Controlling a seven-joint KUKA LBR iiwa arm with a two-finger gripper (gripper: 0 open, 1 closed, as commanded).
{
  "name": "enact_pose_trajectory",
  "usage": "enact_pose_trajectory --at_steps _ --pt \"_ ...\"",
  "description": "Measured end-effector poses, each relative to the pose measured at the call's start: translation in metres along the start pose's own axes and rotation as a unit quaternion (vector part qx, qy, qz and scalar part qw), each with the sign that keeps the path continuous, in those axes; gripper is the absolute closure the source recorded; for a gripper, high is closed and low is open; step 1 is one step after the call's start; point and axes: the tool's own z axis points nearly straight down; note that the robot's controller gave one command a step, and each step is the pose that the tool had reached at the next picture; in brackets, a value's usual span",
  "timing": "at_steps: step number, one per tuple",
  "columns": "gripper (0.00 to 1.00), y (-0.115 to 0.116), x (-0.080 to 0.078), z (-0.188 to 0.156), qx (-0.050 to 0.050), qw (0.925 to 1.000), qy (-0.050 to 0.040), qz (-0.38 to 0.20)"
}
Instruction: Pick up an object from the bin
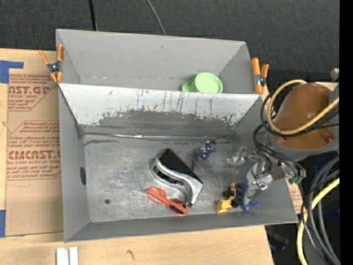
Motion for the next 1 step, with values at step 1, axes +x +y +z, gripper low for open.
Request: enact_pose_trajectory --at_steps 1 --pt "0.0 -0.0019 0.0142 0.0391 0.002 0.9995 -0.0021 0.032"
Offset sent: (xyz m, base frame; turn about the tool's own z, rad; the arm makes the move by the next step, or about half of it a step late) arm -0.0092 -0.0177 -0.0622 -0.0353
